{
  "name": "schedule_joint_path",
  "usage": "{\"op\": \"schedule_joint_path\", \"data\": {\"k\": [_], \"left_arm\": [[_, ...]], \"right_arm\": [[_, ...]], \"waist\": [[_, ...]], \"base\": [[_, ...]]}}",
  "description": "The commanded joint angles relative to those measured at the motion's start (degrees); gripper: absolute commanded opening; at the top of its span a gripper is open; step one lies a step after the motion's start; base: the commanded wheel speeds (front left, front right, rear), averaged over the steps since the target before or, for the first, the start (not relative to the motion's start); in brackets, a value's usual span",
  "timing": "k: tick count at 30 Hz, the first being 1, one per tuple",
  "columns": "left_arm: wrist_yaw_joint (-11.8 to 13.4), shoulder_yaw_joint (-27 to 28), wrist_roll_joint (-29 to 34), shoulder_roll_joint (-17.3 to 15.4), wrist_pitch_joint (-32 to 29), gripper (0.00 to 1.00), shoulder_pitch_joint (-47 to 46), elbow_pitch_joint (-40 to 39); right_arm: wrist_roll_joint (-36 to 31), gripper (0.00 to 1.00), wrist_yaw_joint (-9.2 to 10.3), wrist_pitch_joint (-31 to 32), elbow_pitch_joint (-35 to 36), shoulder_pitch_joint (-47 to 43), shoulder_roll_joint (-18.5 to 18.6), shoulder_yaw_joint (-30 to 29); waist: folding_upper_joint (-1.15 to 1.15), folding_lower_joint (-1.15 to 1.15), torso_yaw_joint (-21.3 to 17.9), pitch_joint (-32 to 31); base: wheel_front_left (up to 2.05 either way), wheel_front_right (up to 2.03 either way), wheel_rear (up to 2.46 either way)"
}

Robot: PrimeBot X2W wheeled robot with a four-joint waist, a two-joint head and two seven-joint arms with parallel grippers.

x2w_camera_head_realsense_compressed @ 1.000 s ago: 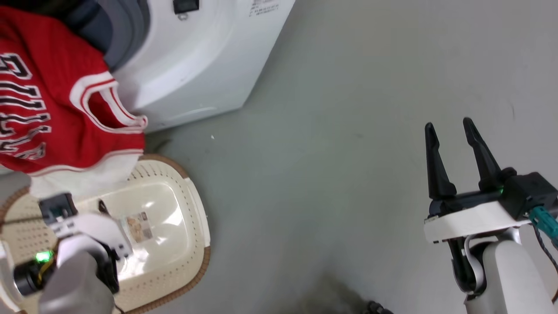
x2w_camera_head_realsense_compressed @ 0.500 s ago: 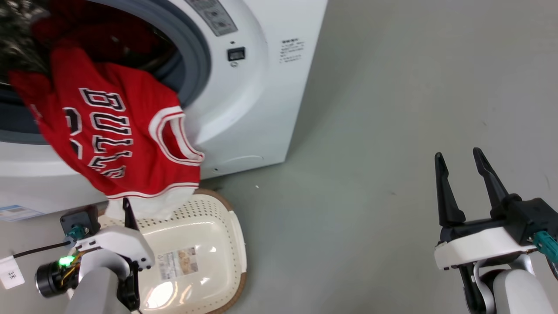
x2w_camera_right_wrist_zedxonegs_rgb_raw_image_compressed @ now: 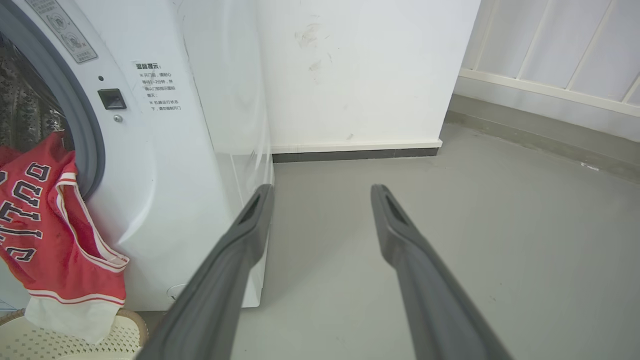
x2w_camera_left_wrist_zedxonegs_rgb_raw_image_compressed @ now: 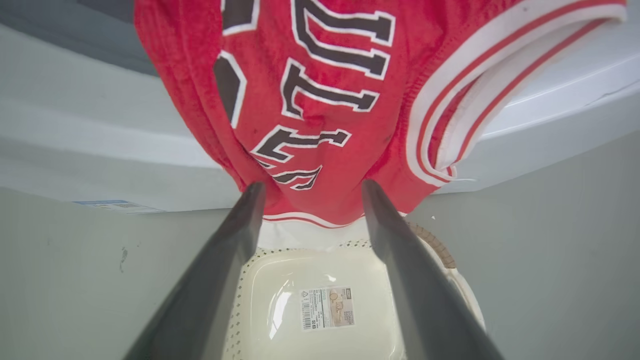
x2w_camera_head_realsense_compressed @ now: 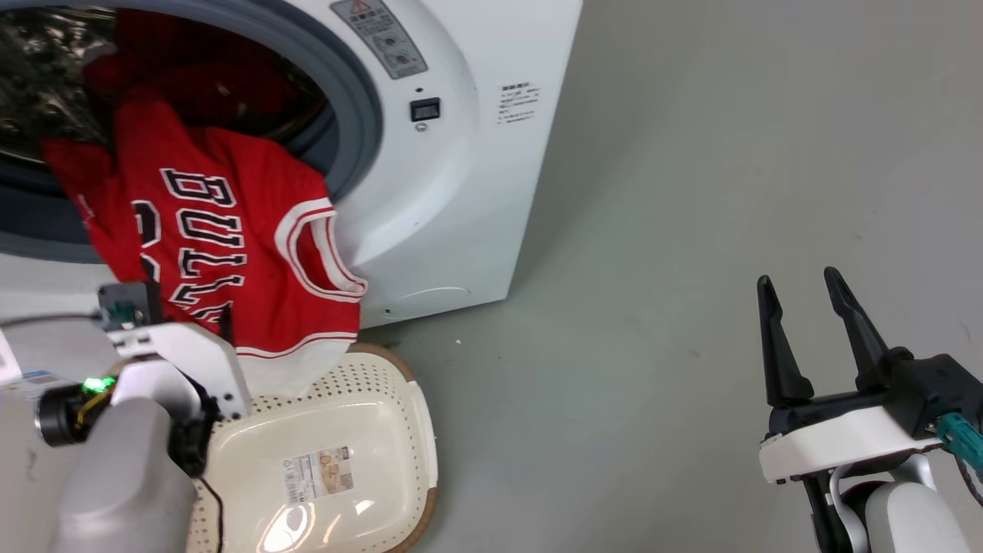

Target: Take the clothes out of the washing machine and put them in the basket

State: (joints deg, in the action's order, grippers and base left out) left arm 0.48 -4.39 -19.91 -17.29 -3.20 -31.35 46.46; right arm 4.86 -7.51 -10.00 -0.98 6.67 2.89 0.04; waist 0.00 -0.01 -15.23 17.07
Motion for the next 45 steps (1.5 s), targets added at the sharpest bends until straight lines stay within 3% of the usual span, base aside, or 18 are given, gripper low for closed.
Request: {"op": "schedule_joint_path", "data": {"k": [1,9,18,36,37,38,39,40,45], "left_arm": [[-0.25,-0.24,0.06,-0.76,-1.86,1.0,-1.36,0.38],[0.66,0.38,-0.75,-4.89,-9.86,1.0,-4.65,1.37],[2.51,2.19,-1.56,-9.04,-11.77,1.0,-6.1,0.67],[4.06,1.7,-1.84,-9.32,-9.13,1.0,-8.62,0.69],[3.89,1.59,-1.77,-9.53,-9.03,0.93,-8.77,0.89],[3.9,1.59,-1.77,-9.7,-8.61,0.45,-8.92,1.1],[4.16,1.6,-1.67,-9.82,-8.2,0.28,-9.04,1.29],[4.17,1.53,-1.6,-9.82,-7.92,0.0,-9.18,1.55],[4.63,1.24,-1.52,-9.17,-5.07,0.0,-8.69,2.1]], "right_arm": [[0.44,1.0,0.04,-0.27,-0.33,-0.12,-0.01,0.1],[2.24,1.0,0.04,-1.89,-2.58,1.67,-0.01,0.72],[3.7,1.0,0.04,-3.43,-5.23,3.26,-0.02,1.26],[3.56,1.0,0.04,-4.13,-6.46,4.82,-0.01,2.08],[3.47,1.0,0.04,-4.1,-6.53,4.77,-0.01,2.08],[3.46,1.0,0.04,-4.06,-6.58,4.76,-0.01,2.1],[3.5,1.0,0.04,-4.03,-6.63,4.78,-0.01,2.13],[3.5,1.0,0.04,-4.0,-6.68,4.79,-0.01,2.09],[3.28,1.0,0.04,-3.83,-6.82,4.52,-0.01,1.67]], "waist": [[0.0,0.01,-1.08,0.83],[0.0,0.01,-5.1,4.01],[0.0,0.01,-7.59,6.51],[0.0,0.01,-8.14,7.86],[0.0,0.01,-8.21,7.91],[0.0,0.01,-8.27,7.95],[0.0,0.01,-8.33,7.96],[0.0,0.01,-8.36,7.92],[0.0,0.01,-8.11,6.95]], "base": [[0.0,0.0,0.0],[0.0,0.0,0.0],[0.0,0.0,0.0],[0.0,0.0,0.0],[0.0,0.0,0.0],[0.0,0.0,0.0],[0.0,0.0,0.0],[0.0,0.0,0.0],[0.0,0.0,0.0]]}}
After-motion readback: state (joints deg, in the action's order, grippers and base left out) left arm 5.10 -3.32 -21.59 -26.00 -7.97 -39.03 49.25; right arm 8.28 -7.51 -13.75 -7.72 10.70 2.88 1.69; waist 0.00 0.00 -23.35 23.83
